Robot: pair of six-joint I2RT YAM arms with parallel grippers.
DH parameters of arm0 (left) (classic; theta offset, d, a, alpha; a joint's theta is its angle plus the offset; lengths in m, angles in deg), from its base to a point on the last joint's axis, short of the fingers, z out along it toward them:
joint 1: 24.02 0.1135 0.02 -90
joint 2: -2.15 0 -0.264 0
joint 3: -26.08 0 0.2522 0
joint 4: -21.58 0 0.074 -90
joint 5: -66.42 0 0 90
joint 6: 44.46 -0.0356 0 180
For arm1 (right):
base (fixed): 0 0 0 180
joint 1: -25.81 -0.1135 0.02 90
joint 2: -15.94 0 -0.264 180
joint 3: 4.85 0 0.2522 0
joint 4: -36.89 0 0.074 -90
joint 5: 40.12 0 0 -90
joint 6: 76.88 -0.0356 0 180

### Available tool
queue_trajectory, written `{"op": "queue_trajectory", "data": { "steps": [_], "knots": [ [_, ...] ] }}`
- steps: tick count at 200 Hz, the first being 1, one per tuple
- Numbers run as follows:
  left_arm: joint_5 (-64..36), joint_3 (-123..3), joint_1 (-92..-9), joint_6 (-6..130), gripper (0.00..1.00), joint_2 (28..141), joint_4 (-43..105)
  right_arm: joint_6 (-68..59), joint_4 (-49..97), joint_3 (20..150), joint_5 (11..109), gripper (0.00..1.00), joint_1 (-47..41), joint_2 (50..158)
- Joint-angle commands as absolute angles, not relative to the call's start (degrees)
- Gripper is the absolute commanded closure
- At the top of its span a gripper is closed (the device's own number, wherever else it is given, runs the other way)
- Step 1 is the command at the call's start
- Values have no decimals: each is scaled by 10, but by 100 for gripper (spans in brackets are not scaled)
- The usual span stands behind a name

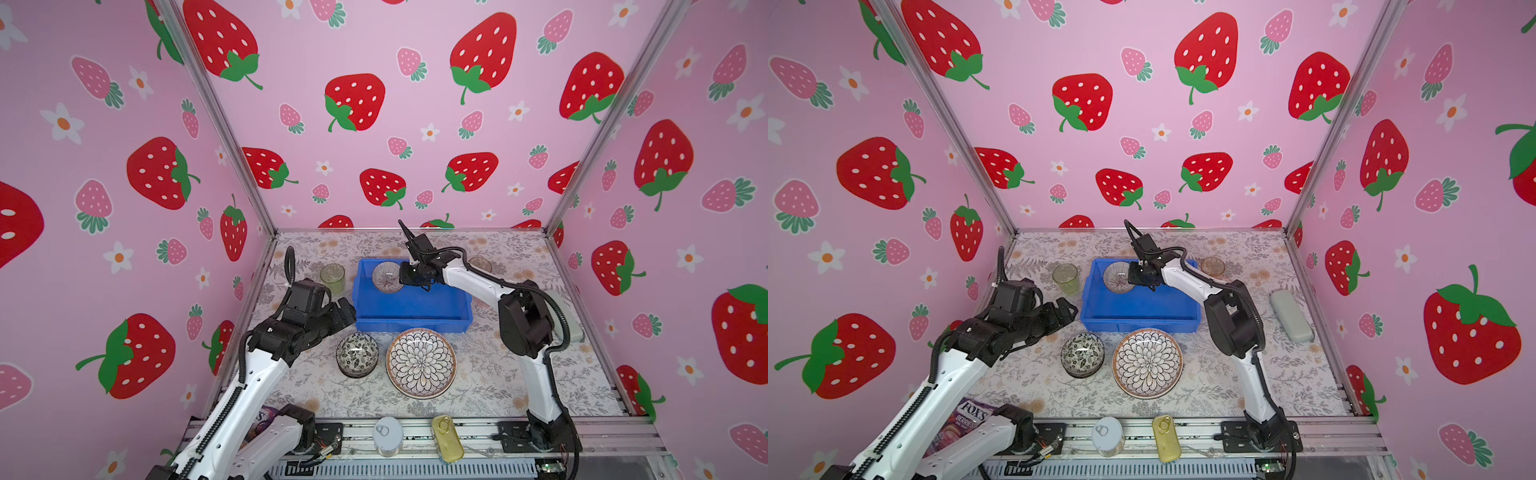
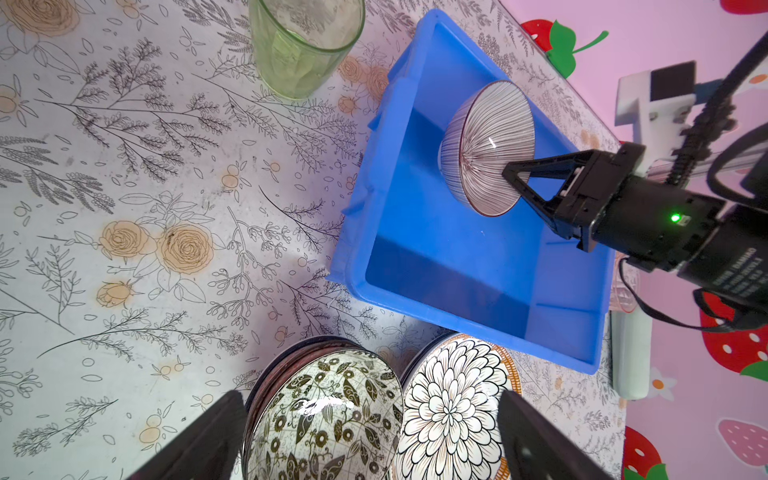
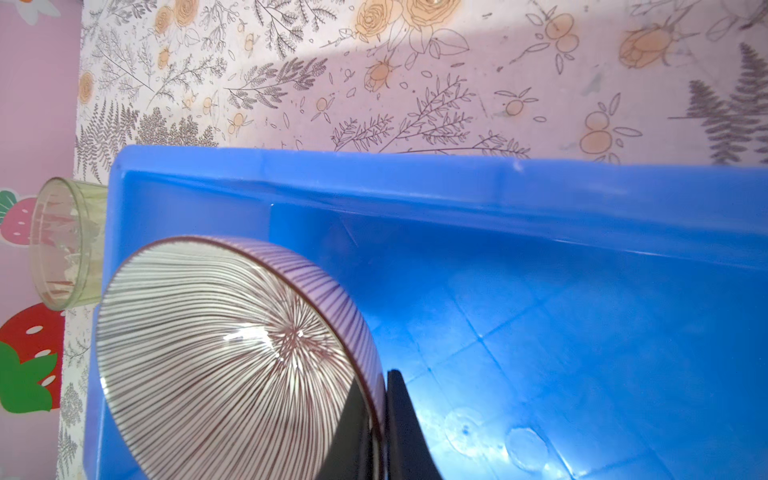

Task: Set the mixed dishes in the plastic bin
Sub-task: 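Carry the striped bowl with right gripper to the bin's far corner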

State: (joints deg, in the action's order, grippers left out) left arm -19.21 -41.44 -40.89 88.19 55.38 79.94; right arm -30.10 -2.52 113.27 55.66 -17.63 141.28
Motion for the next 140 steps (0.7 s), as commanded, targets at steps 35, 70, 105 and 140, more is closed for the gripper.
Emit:
{"op": "queue_trajectory", "data": {
  "steps": [35,70,105,140],
  "knots": [
    [-174,-406,-392,865,3,548,811,-336,-7,1190,551,100,-189,1447],
    [-168,-402,-385,861,3,548,809,-340,-7,1198,551,100,-190,1458],
    [-161,-395,-380,860,3,550,804,-342,-4,1200,550,100,-192,1465],
    [-161,-390,-377,860,3,550,800,-342,-1,1199,552,99,-193,1471]
  ]
}}
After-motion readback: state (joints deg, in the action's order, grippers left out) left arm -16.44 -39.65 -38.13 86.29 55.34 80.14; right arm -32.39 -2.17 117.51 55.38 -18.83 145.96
